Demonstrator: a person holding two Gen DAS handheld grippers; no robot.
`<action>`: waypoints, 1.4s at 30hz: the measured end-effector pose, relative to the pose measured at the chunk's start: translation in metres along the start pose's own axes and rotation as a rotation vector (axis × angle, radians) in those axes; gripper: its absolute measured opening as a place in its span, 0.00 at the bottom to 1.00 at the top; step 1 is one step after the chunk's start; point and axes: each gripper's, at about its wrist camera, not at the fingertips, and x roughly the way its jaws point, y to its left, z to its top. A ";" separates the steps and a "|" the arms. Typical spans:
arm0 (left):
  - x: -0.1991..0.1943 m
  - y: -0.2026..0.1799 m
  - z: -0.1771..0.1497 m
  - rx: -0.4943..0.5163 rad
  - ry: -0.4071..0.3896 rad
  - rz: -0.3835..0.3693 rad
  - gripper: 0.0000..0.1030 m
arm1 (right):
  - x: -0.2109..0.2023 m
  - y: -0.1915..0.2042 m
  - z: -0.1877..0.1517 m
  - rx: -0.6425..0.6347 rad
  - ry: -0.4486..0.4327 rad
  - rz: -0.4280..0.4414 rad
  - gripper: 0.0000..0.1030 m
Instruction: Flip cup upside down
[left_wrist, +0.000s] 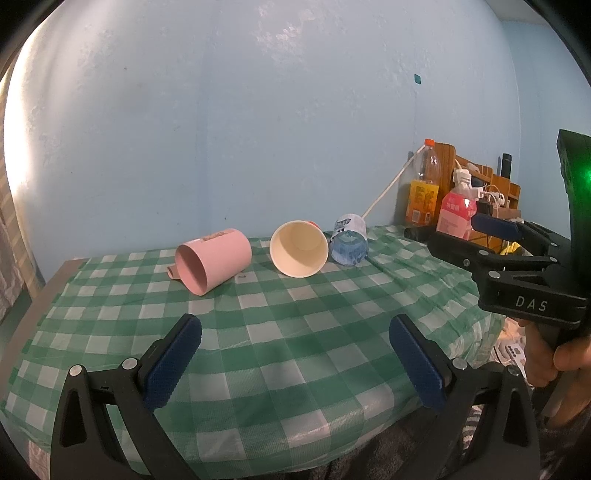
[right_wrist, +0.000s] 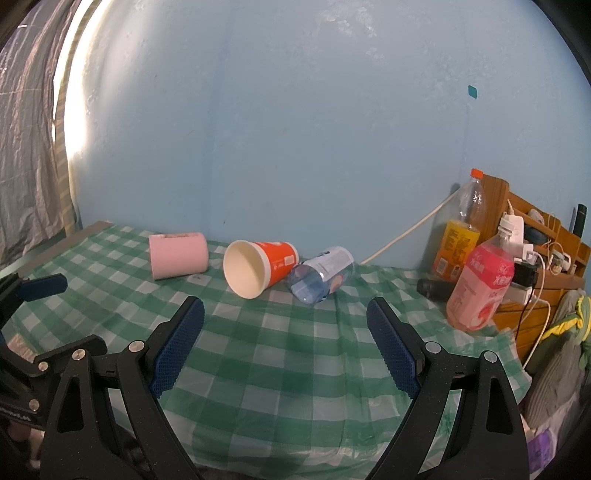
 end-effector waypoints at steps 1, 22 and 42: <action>0.000 0.000 -0.001 0.002 0.001 0.000 1.00 | 0.000 0.000 0.000 0.000 0.000 0.000 0.86; 0.003 -0.001 0.000 0.009 0.005 -0.001 1.00 | 0.001 0.004 -0.001 -0.009 0.002 -0.001 0.86; 0.027 0.006 0.033 0.024 0.068 -0.002 1.00 | 0.032 -0.022 0.011 0.065 0.083 0.053 0.86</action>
